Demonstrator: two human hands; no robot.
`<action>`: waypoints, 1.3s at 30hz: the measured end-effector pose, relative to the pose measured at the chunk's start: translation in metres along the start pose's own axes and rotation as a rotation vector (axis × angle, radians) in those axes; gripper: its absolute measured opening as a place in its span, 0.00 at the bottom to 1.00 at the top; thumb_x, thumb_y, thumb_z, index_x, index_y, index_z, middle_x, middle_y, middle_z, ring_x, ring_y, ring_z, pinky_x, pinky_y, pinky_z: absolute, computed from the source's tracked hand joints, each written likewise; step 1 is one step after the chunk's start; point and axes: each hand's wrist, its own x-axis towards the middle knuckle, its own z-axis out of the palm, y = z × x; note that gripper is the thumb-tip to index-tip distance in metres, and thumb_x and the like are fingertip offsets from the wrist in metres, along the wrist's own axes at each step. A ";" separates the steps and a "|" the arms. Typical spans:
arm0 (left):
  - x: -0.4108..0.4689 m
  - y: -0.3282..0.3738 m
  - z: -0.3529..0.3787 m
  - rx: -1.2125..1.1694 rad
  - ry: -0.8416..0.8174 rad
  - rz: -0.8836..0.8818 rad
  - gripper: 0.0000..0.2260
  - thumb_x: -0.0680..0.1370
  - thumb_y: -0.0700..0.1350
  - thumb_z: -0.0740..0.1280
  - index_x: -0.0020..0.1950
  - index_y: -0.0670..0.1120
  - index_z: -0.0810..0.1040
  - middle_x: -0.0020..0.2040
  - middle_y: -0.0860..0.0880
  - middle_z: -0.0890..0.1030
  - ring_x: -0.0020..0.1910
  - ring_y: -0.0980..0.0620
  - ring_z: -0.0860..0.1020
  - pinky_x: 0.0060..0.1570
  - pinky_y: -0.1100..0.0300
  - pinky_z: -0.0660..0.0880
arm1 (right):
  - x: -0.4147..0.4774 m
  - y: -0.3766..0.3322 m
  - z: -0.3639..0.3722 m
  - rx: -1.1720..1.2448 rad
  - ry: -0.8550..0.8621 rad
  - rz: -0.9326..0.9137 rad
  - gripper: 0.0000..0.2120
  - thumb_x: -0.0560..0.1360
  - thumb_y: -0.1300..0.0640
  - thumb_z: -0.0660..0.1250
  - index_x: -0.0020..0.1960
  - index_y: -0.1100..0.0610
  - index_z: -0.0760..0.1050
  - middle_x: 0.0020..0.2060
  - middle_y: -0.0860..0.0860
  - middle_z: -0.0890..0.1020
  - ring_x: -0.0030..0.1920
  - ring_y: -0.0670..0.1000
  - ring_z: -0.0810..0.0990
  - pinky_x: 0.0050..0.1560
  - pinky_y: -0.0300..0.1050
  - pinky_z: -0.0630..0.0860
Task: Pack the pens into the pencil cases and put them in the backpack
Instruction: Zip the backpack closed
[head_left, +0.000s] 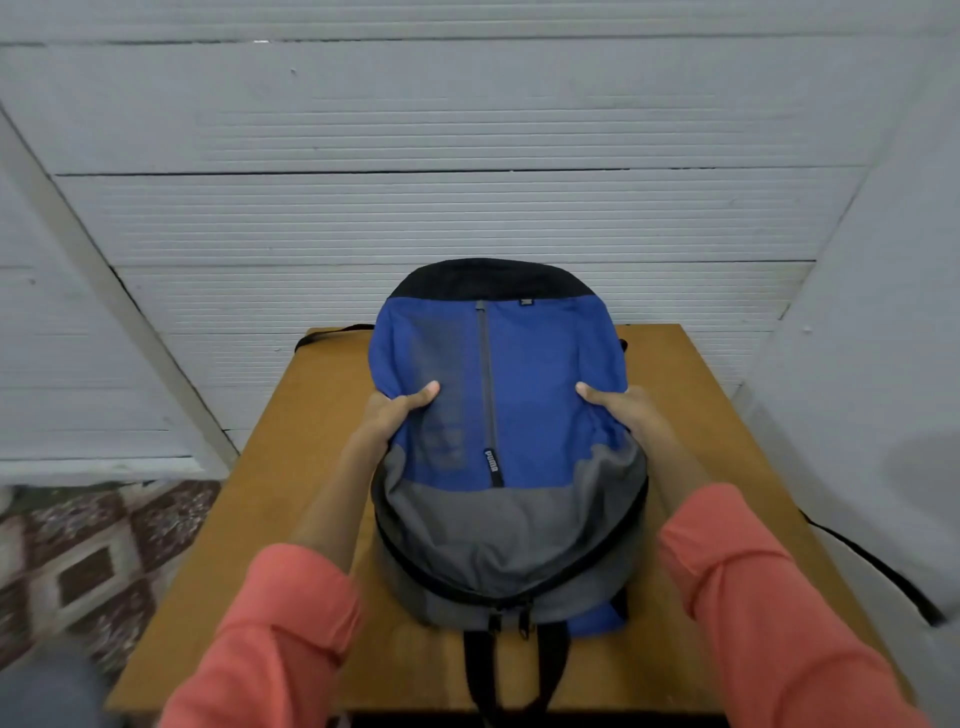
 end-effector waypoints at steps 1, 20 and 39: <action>-0.001 -0.001 -0.002 0.004 -0.007 -0.003 0.25 0.71 0.48 0.77 0.64 0.42 0.73 0.60 0.48 0.78 0.55 0.48 0.77 0.53 0.54 0.75 | -0.005 -0.001 -0.002 0.009 -0.024 0.013 0.21 0.73 0.55 0.74 0.61 0.63 0.74 0.54 0.54 0.80 0.47 0.52 0.79 0.36 0.37 0.76; -0.107 -0.083 -0.011 -0.177 0.175 -0.006 0.22 0.74 0.45 0.73 0.66 0.42 0.71 0.60 0.42 0.78 0.57 0.44 0.78 0.56 0.47 0.77 | -0.101 0.071 -0.011 0.145 0.018 -0.212 0.43 0.70 0.50 0.75 0.78 0.44 0.55 0.74 0.42 0.63 0.72 0.47 0.64 0.70 0.46 0.66; -0.128 -0.094 -0.016 -0.137 0.183 -0.003 0.22 0.76 0.33 0.68 0.70 0.41 0.68 0.64 0.41 0.76 0.62 0.41 0.75 0.63 0.44 0.73 | -0.125 0.088 -0.011 0.053 0.093 -0.267 0.35 0.74 0.72 0.67 0.76 0.52 0.61 0.73 0.49 0.66 0.72 0.48 0.65 0.66 0.40 0.65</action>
